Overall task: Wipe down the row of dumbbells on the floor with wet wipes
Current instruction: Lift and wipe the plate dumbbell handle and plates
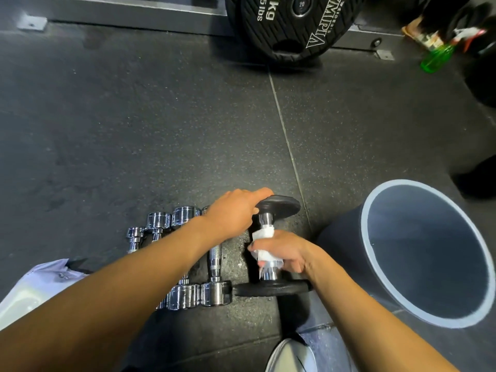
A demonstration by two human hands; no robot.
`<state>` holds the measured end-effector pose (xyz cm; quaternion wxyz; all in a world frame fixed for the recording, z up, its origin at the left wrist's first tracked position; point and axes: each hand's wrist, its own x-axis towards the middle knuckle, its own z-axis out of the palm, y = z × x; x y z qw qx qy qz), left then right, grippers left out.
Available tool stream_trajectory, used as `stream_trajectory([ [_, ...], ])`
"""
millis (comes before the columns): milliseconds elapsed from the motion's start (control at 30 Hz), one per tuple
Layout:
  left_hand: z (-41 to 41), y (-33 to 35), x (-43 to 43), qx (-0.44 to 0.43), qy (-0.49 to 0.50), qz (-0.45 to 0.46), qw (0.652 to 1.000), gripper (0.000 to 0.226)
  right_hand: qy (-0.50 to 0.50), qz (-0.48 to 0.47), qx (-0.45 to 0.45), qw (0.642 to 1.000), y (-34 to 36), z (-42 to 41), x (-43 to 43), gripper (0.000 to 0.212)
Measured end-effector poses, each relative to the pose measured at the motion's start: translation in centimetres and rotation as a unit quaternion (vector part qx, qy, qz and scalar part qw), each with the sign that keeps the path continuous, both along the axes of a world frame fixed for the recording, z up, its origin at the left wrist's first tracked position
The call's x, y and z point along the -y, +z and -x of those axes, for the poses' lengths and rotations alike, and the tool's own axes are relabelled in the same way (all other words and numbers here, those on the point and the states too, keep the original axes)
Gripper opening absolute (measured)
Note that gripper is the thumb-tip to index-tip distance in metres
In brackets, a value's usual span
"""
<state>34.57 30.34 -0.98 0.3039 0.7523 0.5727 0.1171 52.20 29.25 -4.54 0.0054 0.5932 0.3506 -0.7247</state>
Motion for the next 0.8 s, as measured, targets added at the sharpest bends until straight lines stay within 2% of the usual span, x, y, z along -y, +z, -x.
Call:
stream_trajectory([
  [67, -0.1, 0.0, 0.0, -0.001, -0.002, 0.0, 1.0, 0.043, 0.042, 0.012, 0.007, 0.999, 0.2, -0.5, 0.7, 0.019],
  [100, -0.3, 0.1, -0.1, -0.004, -0.003, -0.003, 1.0, 0.043, 0.032, 0.006, 0.005, 0.999, 0.2, -0.5, 0.8, 0.02],
  [233, -0.9, 0.2, -0.3, -0.014, -0.001, -0.013, 1.0, 0.048, -0.118, -0.065, -0.007, 0.991, -0.1, 0.4, 0.0, 0.033],
  [333, -1.2, 0.6, -0.3, -0.021, -0.013, -0.011, 1.0, 0.041, -0.145, -0.094, -0.015, 0.985, 1.0, 1.3, -0.8, 0.025],
  [433, -1.3, 1.3, -0.4, -0.027, -0.014, 0.0, 1.0, 0.038, -0.126, -0.091, -0.006, 0.988, 1.7, 1.6, -0.8, 0.014],
  [533, -1.2, 1.6, -0.2, -0.026, -0.004, 0.007, 1.0, 0.04, -0.035, -0.066, 0.026, 0.997, 3.1, 0.9, 0.7, 0.006],
  [633, -1.2, 1.8, 0.0, -0.021, -0.003, 0.014, 1.0, 0.038, 0.042, -0.046, 0.056, 0.996, 4.1, -0.1, 1.9, 0.014],
  [700, -1.3, 1.9, 0.0, -0.023, -0.004, 0.013, 1.0, 0.039, 0.076, -0.058, 0.098, 0.991, 3.5, -0.2, 2.0, 0.037],
  [733, -1.5, 2.1, 0.0, -0.025, -0.004, 0.013, 1.0, 0.04, 0.058, -0.07, 0.097, 0.991, 2.9, -0.3, 1.8, 0.047],
  [767, -1.6, 2.3, 0.0, -0.03, -0.007, 0.013, 0.999, 0.04, 0.015, -0.07, 0.077, 0.994, 1.6, -0.5, 1.2, 0.045],
  [800, -1.7, 2.5, -0.1, -0.033, -0.011, 0.015, 0.999, 0.04, -0.036, -0.074, 0.059, 0.995, 2.3, 0.4, 1.0, 0.034],
])
